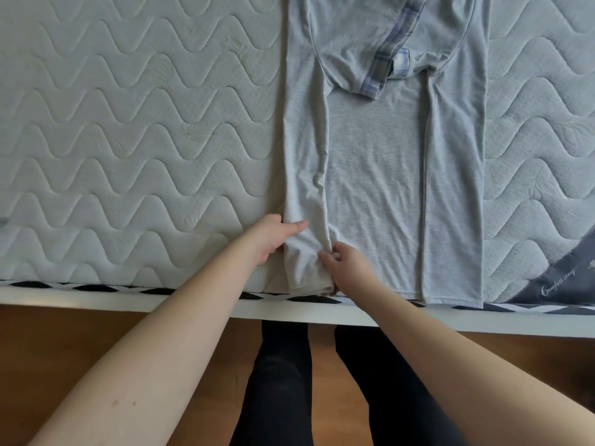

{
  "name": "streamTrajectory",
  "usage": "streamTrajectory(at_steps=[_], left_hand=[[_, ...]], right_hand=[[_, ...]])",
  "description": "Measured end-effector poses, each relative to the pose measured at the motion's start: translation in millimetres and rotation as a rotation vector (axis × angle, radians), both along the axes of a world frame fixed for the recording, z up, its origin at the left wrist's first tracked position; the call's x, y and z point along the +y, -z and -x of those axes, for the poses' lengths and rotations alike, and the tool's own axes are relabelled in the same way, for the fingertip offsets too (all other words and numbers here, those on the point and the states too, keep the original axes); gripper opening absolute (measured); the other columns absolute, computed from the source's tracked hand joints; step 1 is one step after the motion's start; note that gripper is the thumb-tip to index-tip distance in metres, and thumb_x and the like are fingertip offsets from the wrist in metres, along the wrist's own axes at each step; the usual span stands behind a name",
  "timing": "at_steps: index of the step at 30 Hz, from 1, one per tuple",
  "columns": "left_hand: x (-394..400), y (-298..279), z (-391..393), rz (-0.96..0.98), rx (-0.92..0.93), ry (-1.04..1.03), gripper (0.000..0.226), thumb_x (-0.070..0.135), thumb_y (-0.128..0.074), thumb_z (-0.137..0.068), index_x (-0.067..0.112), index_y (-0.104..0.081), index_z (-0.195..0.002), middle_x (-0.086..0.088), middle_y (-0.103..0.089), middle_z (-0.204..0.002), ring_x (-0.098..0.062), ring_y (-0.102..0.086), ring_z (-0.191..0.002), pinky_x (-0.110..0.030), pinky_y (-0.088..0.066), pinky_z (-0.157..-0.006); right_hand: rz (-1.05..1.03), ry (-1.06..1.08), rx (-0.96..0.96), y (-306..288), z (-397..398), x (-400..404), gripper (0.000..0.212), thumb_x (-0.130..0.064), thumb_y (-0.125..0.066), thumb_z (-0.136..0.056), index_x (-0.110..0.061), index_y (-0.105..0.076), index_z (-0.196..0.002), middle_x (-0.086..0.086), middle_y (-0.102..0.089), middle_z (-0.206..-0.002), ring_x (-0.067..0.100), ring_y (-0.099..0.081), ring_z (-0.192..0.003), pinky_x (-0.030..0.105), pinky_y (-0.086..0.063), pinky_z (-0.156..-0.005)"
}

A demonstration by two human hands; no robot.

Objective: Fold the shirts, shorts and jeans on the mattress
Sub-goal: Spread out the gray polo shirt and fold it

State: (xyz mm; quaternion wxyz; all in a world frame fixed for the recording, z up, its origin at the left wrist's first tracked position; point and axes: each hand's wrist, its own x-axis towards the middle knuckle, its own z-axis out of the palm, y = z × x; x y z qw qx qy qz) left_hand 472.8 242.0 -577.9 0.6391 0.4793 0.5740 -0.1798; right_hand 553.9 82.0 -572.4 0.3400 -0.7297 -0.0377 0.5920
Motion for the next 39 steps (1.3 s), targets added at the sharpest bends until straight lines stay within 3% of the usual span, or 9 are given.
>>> streamTrajectory(at_steps=[5,11,15,22,25,29,33,36,39], left_hand=[[-27,1,29,-0.206,0.061,-0.012,0.034,0.029,-0.071,-0.09,0.002,-0.064,-0.11,-0.017,-0.07,-0.109,-0.033,-0.067,-0.102,-0.047,-0.054,-0.092],[-46,9,40,-0.378,0.049,0.005,0.042,0.04,-0.065,-0.092,0.0,-0.062,-0.102,-0.023,-0.069,-0.097,-0.04,-0.066,-0.093,-0.052,-0.054,-0.083],[-43,6,44,-0.312,0.012,0.112,0.051,0.036,-0.085,-0.073,0.014,-0.059,-0.112,-0.001,-0.071,-0.104,-0.019,-0.068,-0.095,-0.041,-0.056,-0.086],[-41,9,51,-0.269,-0.024,0.126,0.058,0.011,-0.083,-0.076,0.009,-0.055,-0.127,-0.007,-0.065,-0.124,-0.024,-0.062,-0.114,-0.046,-0.05,-0.099],[-38,14,51,-0.249,-0.019,0.191,0.063,0.013,-0.082,-0.078,0.007,-0.05,-0.132,-0.007,-0.06,-0.127,-0.023,-0.059,-0.114,-0.043,-0.047,-0.101],[-33,15,53,-0.227,-0.027,0.209,0.065,0.014,-0.082,-0.079,0.007,-0.048,-0.133,-0.011,-0.06,-0.129,-0.026,-0.058,-0.118,-0.04,-0.047,-0.101],[-31,16,53,-0.186,0.03,0.203,0.096,0.022,-0.081,-0.08,0.004,-0.022,-0.154,-0.018,-0.037,-0.153,-0.03,-0.042,-0.137,-0.04,-0.038,-0.11],[-33,17,56,-0.183,-0.007,0.165,0.067,0.03,-0.075,-0.086,0.008,-0.045,-0.141,-0.01,-0.058,-0.133,-0.018,-0.06,-0.11,-0.029,-0.049,-0.089],[-42,16,65,-0.159,-0.02,0.153,0.035,0.038,-0.061,-0.095,0.012,-0.061,-0.119,0.003,-0.067,-0.102,-0.011,-0.063,-0.089,-0.021,-0.047,-0.067]], right_hand=[[0.072,-0.335,-0.191,-2,9,-14,0.012,-0.029,-0.056,-0.096,-0.019,-0.061,-0.093,-0.001,-0.071,-0.072,0.016,-0.07,-0.061,0.033,-0.059,-0.06],[0.178,-0.588,-0.28,3,4,-12,0.034,-0.04,-0.059,-0.093,-0.021,-0.06,-0.065,-0.003,-0.067,-0.06,0.011,-0.062,-0.049,0.026,-0.051,-0.054],[0.205,-0.365,-0.451,-3,-19,6,0.035,-0.058,-0.055,-0.091,-0.023,-0.06,-0.086,-0.004,-0.064,-0.072,0.013,-0.06,-0.061,0.027,-0.042,-0.051],[-0.021,-0.025,-0.557,-3,-72,85,0.054,-0.039,-0.061,-0.092,-0.015,-0.046,-0.137,-0.004,-0.065,-0.114,0.018,-0.062,-0.101,0.037,-0.051,-0.087],[0.028,-0.02,-0.519,4,-87,122,0.05,-0.042,-0.065,-0.089,-0.017,-0.051,-0.13,-0.005,-0.064,-0.1,0.019,-0.066,-0.087,0.035,-0.053,-0.075],[0.077,-0.126,-0.601,13,-99,138,0.009,-0.025,-0.054,-0.085,-0.02,-0.061,-0.082,-0.003,-0.061,-0.07,0.017,-0.062,-0.067,0.022,-0.038,-0.047],[0.107,-0.087,-0.63,16,-106,120,0.015,-0.029,-0.056,-0.088,-0.019,-0.063,-0.096,0.002,-0.067,-0.081,0.022,-0.065,-0.073,0.028,-0.051,-0.061],[0.097,-0.132,-0.584,14,-99,106,0.029,-0.047,-0.064,-0.087,-0.021,-0.063,-0.097,0.001,-0.07,-0.078,0.017,-0.067,-0.072,0.032,-0.054,-0.067],[0.141,-0.316,-0.539,10,-85,96,0.03,-0.048,-0.065,-0.087,-0.019,-0.067,-0.081,-0.003,-0.068,-0.068,0.016,-0.066,-0.071,0.026,-0.045,-0.057]])
